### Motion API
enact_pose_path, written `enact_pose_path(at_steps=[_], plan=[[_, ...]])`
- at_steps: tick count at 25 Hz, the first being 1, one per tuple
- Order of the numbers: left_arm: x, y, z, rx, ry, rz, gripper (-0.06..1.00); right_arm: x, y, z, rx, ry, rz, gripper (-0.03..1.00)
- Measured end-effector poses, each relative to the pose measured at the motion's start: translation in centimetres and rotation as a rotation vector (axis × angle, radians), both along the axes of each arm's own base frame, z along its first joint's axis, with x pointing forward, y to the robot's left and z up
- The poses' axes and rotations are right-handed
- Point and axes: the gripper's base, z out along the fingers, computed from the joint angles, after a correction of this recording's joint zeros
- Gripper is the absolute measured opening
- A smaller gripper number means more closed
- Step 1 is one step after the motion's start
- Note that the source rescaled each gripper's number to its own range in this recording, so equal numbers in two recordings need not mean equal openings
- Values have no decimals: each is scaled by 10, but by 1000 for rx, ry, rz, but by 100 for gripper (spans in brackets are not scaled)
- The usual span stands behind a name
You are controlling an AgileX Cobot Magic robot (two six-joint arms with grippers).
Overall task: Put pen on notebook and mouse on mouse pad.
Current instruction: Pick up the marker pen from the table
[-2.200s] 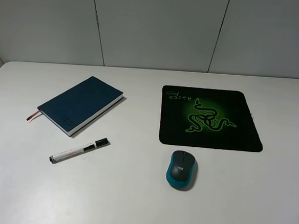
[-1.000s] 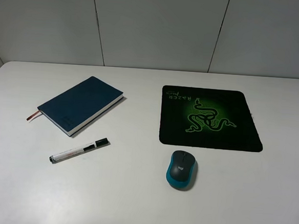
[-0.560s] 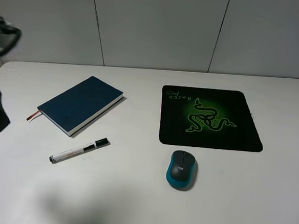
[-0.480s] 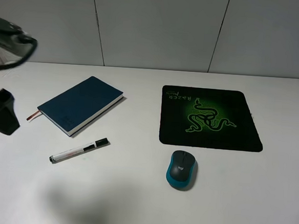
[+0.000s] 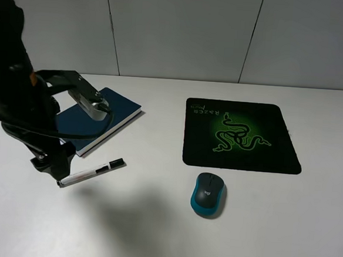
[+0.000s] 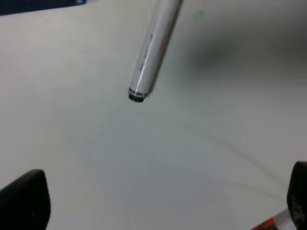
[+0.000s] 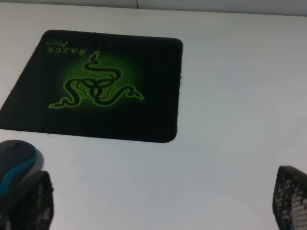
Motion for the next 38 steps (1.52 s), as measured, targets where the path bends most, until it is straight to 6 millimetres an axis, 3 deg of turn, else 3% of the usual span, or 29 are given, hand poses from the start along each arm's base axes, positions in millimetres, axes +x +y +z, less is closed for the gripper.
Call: enact_pose_path(at_steps=[13, 38], plan=[[22, -17, -50, -16, 52, -100, 99, 0, 0, 0, 0, 0, 0, 100], [39, -33, -97, -75, 42, -216, 99, 0, 0, 0, 1, 0, 1, 100]])
